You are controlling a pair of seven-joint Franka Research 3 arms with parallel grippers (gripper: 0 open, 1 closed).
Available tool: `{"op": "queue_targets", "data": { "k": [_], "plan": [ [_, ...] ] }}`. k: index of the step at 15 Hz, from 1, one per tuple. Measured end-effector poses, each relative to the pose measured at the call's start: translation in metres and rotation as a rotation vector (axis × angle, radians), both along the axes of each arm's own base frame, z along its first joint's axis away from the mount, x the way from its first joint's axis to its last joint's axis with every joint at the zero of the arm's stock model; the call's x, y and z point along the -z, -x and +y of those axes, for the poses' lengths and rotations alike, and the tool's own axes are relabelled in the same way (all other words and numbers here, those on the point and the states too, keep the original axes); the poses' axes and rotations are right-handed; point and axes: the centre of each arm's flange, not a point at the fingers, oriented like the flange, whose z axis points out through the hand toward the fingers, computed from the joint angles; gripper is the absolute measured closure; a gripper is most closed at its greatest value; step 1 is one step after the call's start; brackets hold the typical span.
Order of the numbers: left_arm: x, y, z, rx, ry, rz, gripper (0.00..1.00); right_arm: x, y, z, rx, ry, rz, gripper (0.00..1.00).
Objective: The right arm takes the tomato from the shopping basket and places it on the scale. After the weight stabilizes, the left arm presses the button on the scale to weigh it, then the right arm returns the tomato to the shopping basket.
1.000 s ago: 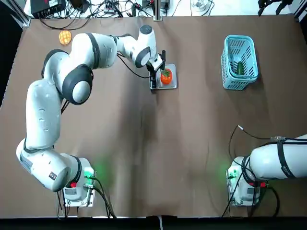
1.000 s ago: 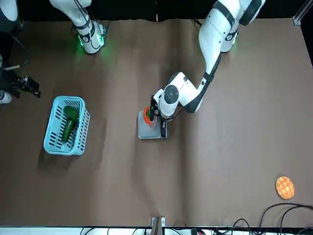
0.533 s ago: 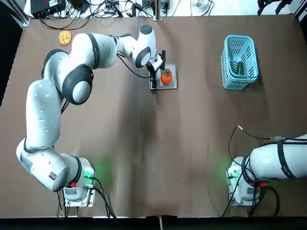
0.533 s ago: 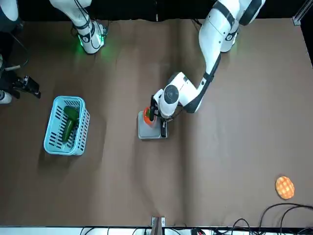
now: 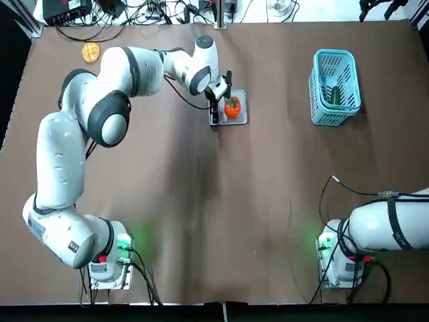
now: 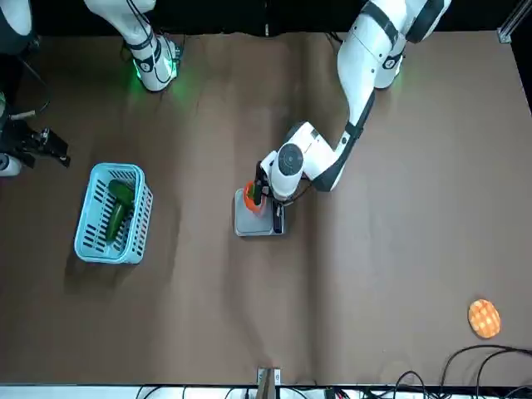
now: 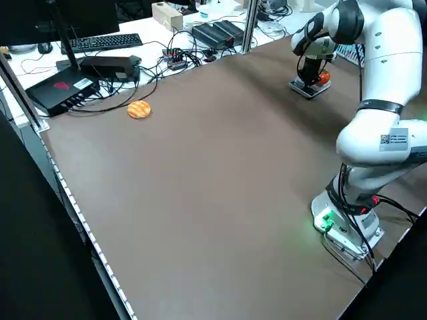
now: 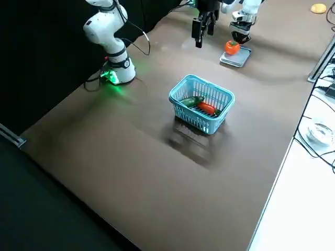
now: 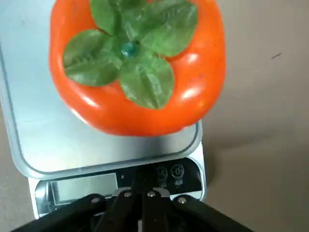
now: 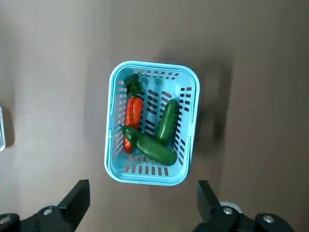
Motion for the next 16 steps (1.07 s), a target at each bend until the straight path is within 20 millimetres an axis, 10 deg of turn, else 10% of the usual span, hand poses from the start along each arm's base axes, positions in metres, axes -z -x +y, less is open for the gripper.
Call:
{"op": "queue_targets", "data": {
  "k": [16],
  "plan": [
    [-0.0062,-0.0090,0.0029,-0.026,0.008,-0.012,0.99,0.0013,-0.0004,-0.0020,0.004,0.000,0.003,0.02]
  ]
}}
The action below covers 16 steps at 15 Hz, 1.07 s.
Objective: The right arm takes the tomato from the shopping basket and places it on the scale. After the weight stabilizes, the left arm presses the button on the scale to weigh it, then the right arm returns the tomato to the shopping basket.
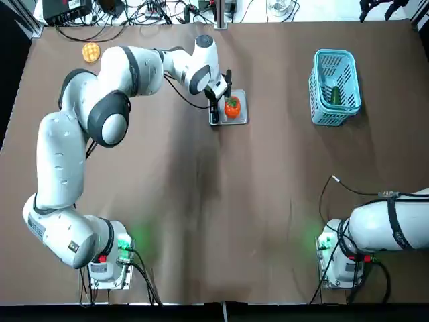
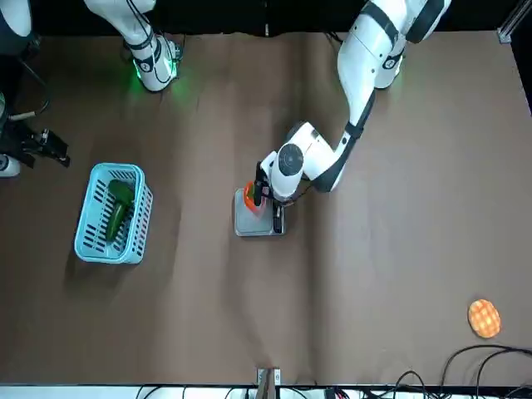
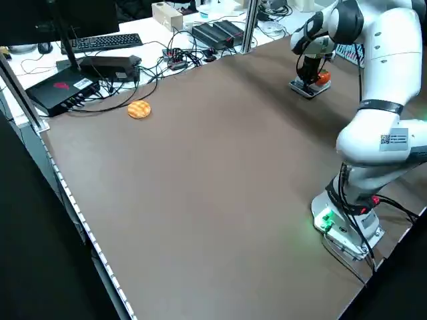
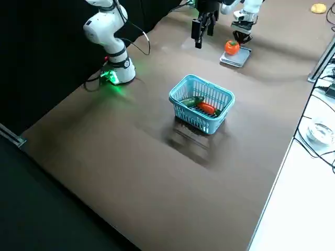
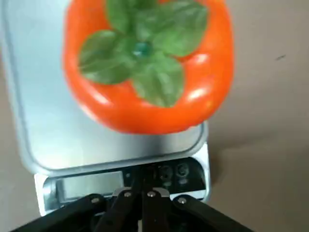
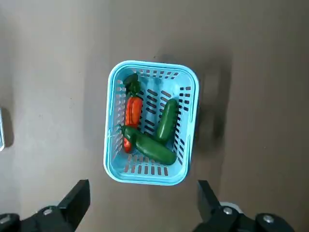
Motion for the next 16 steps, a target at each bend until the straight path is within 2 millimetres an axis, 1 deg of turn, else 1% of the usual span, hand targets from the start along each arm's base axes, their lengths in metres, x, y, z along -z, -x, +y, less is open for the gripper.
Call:
{"op": "queue_targets", "data": {
  "k": [2,4,6,8,9,10,11,12,13,15,16],
  "plan": [
    [-0.016,-0.015,0.009,-0.025,0.012,-0.017,0.99,0.001,0.000,-0.001,0.001,0.000,0.001,0.02],
    [-0.039,-0.026,0.022,-0.042,-0.004,-0.012,0.99,0.001,0.000,-0.001,0.002,0.000,0.002,0.02],
    [-0.070,-0.039,0.039,-0.065,-0.018,-0.013,0.99,0.001,-0.001,-0.001,0.002,0.000,0.002,0.02],
    [-0.106,-0.054,0.063,-0.097,-0.021,-0.031,0.99,0.001,-0.001,-0.001,0.002,0.000,0.003,0.02],
    [-0.127,-0.061,0.074,-0.114,-0.014,-0.052,0.94,0.001,-0.001,-0.001,0.001,0.000,0.003,0.01],
    [-0.148,-0.068,0.086,-0.131,-0.008,-0.073,0.94,0.002,-0.001,0.000,0.000,0.000,0.003,0.01],
    [-0.167,-0.074,0.099,-0.151,-0.008,-0.088,0.91,0.002,-0.001,0.002,-0.003,0.000,0.004,0.01],
    [-0.184,-0.079,0.115,-0.172,-0.012,-0.095,0.84,0.002,-0.001,0.004,-0.007,-0.001,0.007,0.01],
    [-0.198,-0.085,0.132,-0.196,-0.019,-0.098,0.76,0.003,-0.001,0.009,-0.016,-0.003,0.013,0.01],
    [-0.216,-0.094,0.166,-0.244,-0.041,-0.086,0.74,0.007,0.000,0.030,-0.037,-0.062,0.031,0.01],
    [-0.220,-0.099,0.183,-0.267,-0.052,-0.076,0.67,0.009,0.000,0.044,-0.045,-0.125,0.038,0.01]
  ]
}}
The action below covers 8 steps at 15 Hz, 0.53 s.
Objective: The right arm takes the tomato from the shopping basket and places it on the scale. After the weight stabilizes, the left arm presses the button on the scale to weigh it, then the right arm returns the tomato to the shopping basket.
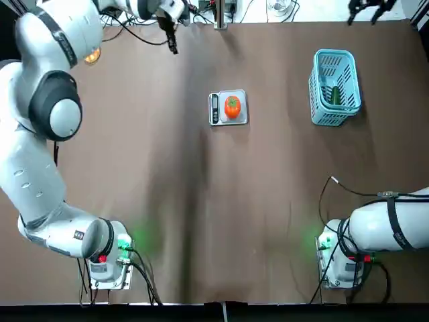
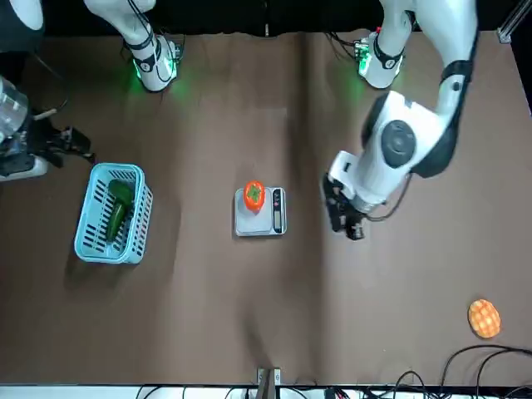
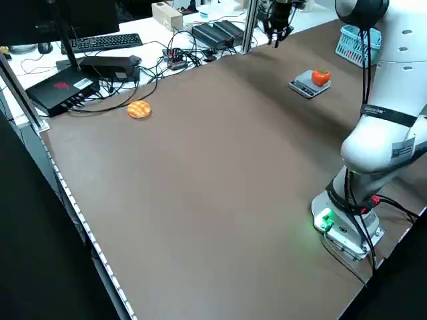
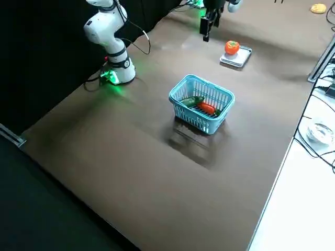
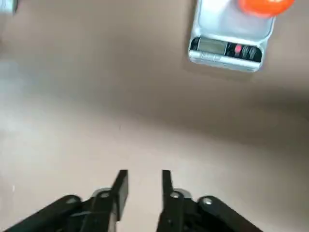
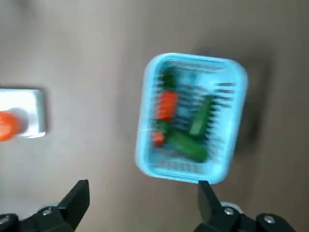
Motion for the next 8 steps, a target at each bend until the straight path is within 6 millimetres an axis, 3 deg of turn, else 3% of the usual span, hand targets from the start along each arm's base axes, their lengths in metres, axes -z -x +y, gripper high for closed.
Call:
{"op": "queue_targets", "data": {
  "k": [2,5,7,8],
  "plan": [
    [-0.006,-0.012,0.045,-0.062,-0.021,0.032,0.50,0.011,-0.003,0.031,-0.014,-0.135,0.030,0.01],
    [-0.016,-0.025,0.113,-0.107,-0.041,0.066,0.23,0.052,-0.020,0.085,-0.021,-0.344,0.104,0.01],
    [-0.028,-0.029,0.148,-0.141,-0.047,0.073,0.05,0.094,-0.034,0.118,-0.016,-0.448,0.138,0.01],
    [-0.041,-0.025,0.173,-0.176,-0.061,0.095,0.00,0.142,-0.040,0.150,-0.051,-0.539,0.163,0.01]
  ]
}}
